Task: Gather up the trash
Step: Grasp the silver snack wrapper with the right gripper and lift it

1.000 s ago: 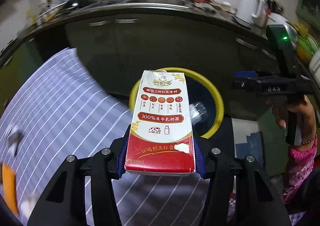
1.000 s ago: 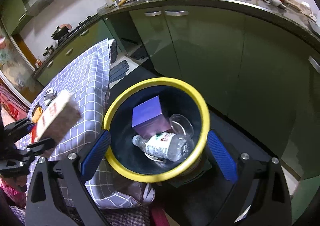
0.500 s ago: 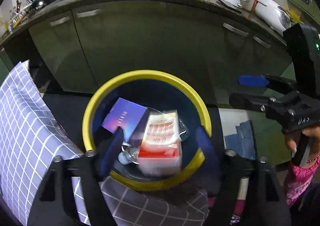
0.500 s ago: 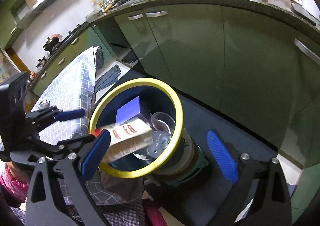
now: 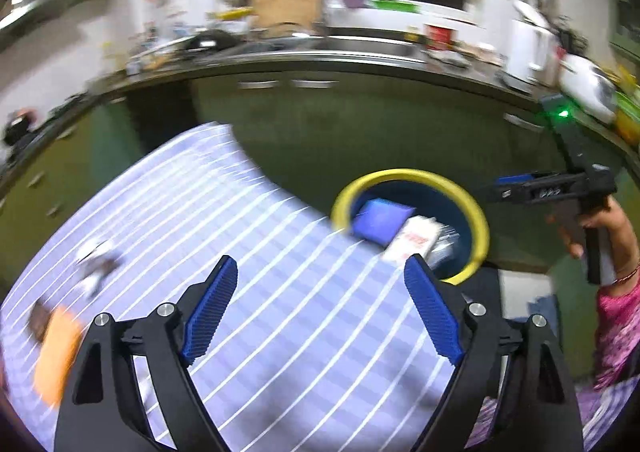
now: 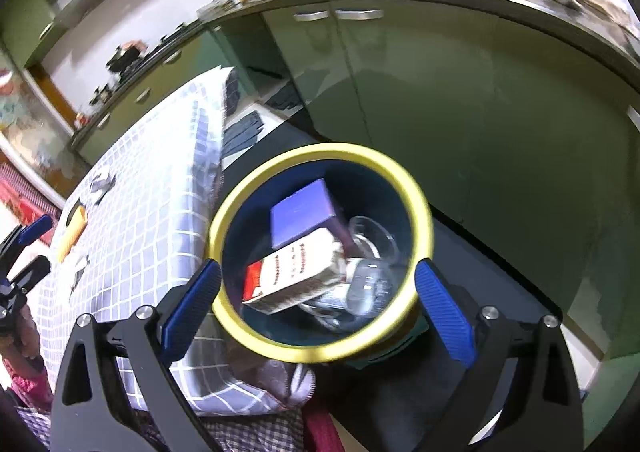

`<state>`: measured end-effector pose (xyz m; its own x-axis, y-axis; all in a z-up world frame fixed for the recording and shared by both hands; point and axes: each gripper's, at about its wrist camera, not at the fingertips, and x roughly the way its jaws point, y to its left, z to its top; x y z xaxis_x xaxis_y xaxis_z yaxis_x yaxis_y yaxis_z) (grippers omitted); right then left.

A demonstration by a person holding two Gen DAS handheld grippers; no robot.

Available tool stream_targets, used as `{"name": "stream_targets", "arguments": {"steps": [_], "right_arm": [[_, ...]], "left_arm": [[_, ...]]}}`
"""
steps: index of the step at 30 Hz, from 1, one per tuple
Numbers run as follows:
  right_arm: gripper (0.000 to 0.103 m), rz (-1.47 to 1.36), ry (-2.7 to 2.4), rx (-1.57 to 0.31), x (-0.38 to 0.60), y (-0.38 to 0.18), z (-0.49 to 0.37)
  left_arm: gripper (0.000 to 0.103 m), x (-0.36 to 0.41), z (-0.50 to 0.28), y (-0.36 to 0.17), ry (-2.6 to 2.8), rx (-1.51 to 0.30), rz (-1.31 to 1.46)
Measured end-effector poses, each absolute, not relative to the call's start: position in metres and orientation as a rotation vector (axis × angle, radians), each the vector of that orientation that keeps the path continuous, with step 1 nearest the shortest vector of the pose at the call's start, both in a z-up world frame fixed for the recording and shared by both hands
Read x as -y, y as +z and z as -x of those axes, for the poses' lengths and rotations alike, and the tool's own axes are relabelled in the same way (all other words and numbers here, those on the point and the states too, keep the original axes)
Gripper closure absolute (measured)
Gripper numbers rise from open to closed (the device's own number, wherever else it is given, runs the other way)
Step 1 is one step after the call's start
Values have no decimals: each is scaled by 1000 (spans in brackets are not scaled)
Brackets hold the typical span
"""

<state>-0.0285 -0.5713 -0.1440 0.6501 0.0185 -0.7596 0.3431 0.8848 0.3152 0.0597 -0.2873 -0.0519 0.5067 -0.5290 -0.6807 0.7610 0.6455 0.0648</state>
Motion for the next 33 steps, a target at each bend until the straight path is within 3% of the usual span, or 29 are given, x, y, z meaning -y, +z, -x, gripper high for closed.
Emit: {"name": "stream_targets", "arguments": {"steps": [15,23,33], "right_arm": [[11,-165,276,-917,396,-103,-118],[7,18,498,-889,280,-94,-217],[7,153,444,-964,214,-110,-331]], "left_arm": [[12,71,-52,-70,-365,-711,-154],[12,47,-46,-75,-322,-697,-157],[12,42,-54,-85,-319,-724,-152]]}}
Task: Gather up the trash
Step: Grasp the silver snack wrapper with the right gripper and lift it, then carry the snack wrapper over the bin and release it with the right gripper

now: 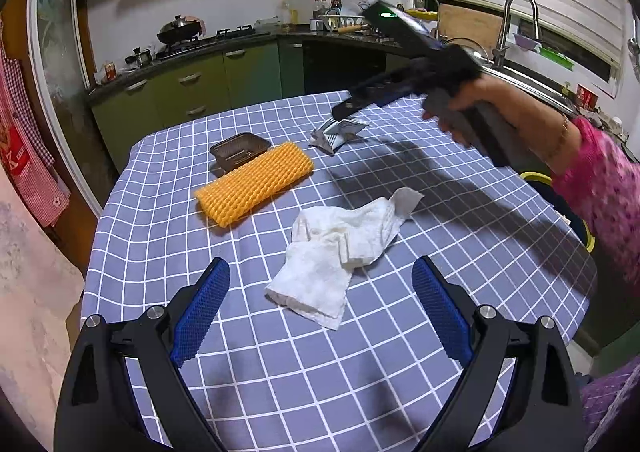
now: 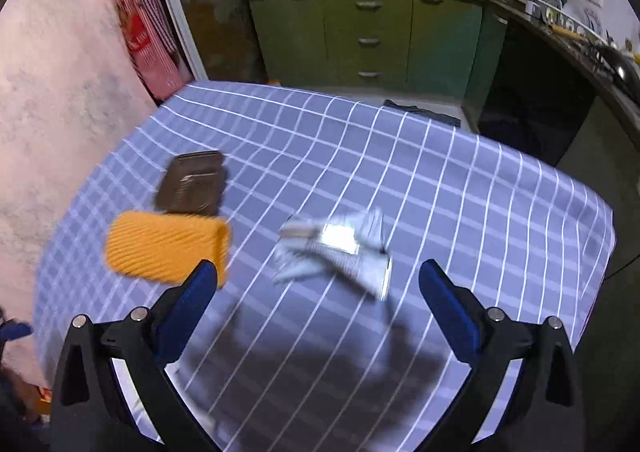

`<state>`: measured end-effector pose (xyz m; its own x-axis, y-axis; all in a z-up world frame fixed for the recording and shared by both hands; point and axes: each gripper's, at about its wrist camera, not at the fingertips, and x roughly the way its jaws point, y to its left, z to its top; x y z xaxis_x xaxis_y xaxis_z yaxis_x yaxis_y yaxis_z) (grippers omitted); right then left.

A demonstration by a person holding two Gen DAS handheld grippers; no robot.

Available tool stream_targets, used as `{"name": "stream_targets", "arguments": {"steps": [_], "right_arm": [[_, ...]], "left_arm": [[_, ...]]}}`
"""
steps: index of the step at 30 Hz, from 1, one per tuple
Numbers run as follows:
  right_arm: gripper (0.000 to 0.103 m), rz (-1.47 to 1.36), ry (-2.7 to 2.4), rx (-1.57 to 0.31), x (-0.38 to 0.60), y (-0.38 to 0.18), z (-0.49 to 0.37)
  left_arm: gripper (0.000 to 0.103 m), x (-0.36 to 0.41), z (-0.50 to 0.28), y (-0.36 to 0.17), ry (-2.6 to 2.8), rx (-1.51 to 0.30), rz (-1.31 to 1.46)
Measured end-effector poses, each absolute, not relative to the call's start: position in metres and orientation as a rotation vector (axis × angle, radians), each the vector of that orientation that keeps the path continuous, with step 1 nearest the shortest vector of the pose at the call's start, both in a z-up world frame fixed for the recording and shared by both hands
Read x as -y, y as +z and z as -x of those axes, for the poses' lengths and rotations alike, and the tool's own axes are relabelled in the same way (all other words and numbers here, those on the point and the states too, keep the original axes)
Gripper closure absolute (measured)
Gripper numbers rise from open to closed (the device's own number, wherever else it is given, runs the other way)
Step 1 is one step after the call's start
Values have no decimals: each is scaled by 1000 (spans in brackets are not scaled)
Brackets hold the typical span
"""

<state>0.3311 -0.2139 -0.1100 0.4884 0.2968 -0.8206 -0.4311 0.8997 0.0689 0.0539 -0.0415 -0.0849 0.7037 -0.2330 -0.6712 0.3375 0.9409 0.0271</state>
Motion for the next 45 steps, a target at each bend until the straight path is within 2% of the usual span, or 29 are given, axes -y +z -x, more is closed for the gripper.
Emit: {"name": "stream_targets", "arguments": {"steps": [8,16,20,32,45], "right_arm": [[7,216,406,-1108,195,-137,-365],[7,273,367,-1142,182,-150,-368],[29,286,356,-1168,175,-157,-371],[29,174,390,-1102,200,-139,-336],[29,112,361,-997,263,-113,-232]], "left_arm": [[12,37,-57,-88,-313,-728,-147],[12,37,-56,-88,-310,-727,-147],[12,36,-56,-87,-312,-724,-146],[12,37,-55,-82,-315,-716,-148],[12,63,-49,-79,-370,-702,-177]]}}
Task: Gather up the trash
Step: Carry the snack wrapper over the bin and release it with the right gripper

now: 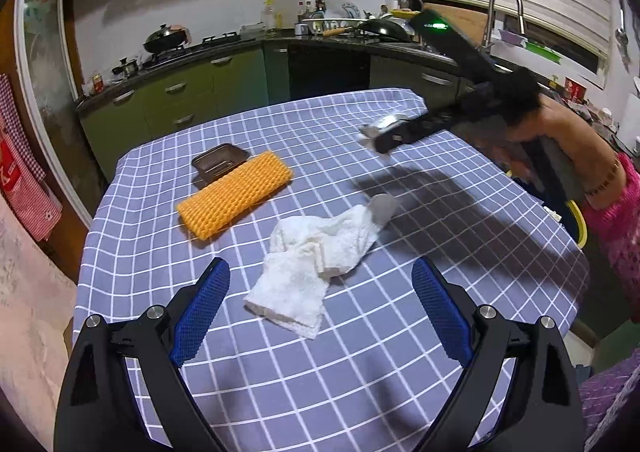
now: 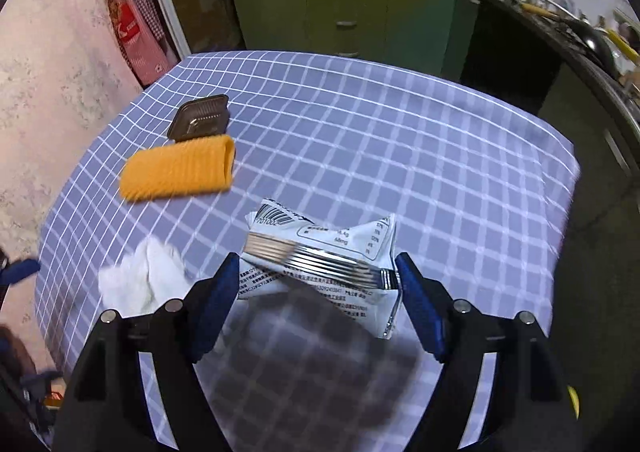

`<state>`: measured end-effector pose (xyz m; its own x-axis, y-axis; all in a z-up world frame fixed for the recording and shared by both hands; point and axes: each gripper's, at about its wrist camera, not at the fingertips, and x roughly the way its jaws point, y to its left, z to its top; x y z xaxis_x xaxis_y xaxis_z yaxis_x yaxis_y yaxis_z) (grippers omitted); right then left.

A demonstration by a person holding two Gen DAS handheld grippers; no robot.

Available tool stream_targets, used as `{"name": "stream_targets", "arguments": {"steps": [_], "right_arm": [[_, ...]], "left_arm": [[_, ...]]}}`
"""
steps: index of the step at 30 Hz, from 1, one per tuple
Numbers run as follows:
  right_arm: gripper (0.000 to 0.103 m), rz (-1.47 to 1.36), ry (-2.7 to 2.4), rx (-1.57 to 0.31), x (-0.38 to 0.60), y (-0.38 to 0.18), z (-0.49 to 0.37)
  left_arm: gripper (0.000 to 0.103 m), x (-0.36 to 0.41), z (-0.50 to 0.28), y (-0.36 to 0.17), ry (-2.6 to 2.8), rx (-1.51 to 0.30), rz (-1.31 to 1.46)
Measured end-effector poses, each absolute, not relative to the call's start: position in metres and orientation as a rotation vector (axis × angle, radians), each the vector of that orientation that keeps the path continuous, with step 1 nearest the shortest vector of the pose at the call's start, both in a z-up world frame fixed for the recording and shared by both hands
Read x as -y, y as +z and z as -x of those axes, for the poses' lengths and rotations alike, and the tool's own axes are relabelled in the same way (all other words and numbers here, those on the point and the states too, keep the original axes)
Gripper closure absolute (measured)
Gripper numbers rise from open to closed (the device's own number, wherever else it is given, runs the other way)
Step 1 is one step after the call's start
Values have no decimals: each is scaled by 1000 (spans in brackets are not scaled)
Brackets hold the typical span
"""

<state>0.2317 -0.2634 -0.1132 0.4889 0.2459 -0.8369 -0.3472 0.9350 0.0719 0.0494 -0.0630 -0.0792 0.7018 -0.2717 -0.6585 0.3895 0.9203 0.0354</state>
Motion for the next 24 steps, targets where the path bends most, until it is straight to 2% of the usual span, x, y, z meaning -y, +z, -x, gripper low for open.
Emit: {"name": "stream_targets", "arguments": {"steps": [8,13,23,24], "right_arm": [[29,44,220,-983,345,-115,-149],[29,-67,56,-998,429,-125,-96],[28,-244,-196,-1048,547,-159,-48],[24,-248,-203,-1052,551,-161,-49]], "left_arm": [[12,88,-48,-78,-422,-690,-187],[12,107,-48,-80,-459,-694,-201],[12,134,-48,-83,-506,-701,-247],[12,136,-48,-83,-508,-701,-250]]}}
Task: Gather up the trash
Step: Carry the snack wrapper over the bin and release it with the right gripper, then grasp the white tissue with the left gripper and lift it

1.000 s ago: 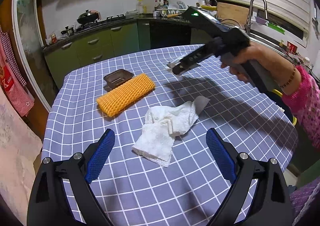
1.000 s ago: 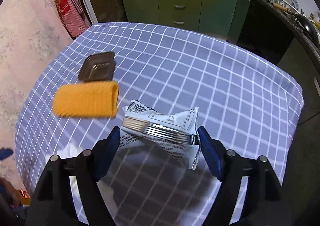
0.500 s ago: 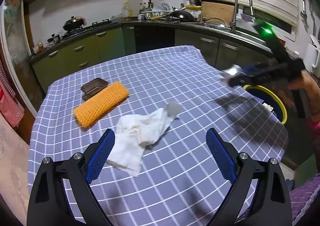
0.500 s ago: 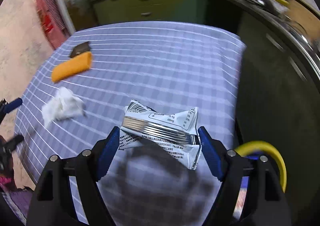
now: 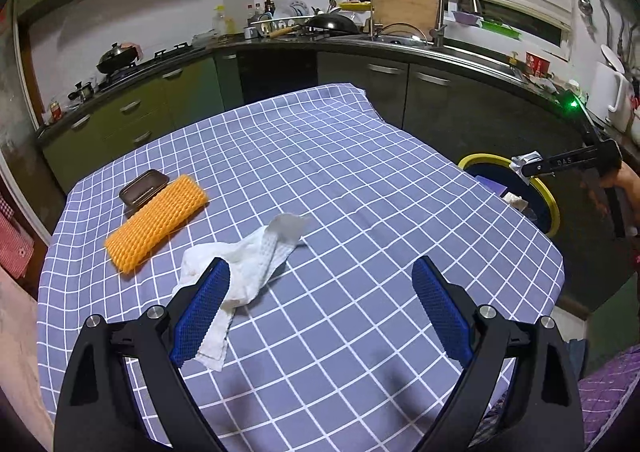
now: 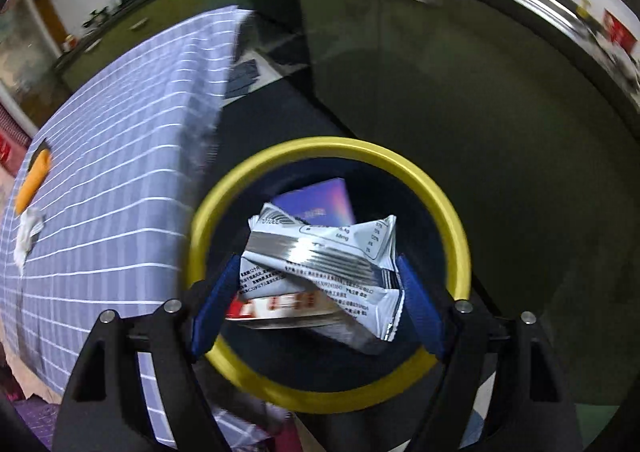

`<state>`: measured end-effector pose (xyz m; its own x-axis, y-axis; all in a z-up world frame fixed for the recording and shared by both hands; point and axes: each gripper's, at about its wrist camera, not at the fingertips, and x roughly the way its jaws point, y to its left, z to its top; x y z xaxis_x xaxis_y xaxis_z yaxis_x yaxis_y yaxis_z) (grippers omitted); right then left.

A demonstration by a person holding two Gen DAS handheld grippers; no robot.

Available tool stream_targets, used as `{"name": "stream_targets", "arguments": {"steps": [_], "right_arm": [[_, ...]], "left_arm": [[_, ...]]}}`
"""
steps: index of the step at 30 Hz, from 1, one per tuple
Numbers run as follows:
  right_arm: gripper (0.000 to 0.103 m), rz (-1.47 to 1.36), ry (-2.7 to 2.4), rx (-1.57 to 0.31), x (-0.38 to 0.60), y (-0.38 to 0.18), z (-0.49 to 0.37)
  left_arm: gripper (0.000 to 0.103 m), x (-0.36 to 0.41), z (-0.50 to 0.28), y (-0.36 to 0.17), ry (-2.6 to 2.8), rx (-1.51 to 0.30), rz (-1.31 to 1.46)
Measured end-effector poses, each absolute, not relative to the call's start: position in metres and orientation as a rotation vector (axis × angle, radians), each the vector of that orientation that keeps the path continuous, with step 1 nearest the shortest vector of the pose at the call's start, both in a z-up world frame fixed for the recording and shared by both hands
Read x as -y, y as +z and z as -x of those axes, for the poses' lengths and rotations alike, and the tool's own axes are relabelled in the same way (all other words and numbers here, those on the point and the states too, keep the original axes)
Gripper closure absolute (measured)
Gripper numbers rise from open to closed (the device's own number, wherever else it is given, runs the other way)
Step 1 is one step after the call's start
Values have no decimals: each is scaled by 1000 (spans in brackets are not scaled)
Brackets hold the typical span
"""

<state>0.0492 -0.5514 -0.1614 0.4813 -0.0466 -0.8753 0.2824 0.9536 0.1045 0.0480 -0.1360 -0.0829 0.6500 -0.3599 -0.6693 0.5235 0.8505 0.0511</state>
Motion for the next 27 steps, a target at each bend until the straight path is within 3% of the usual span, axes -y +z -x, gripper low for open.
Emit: {"name": "stream_targets", "arguments": {"steps": [3,27], "right_arm": [[13,-266,-261,-1034,565,-167,-50],[12,-235,10,-926,460,-135,-48]], "left_arm": [[12,138,-48,-84,-509,-702,-255],[12,70,-114,-126,-464,-886,-175]]}}
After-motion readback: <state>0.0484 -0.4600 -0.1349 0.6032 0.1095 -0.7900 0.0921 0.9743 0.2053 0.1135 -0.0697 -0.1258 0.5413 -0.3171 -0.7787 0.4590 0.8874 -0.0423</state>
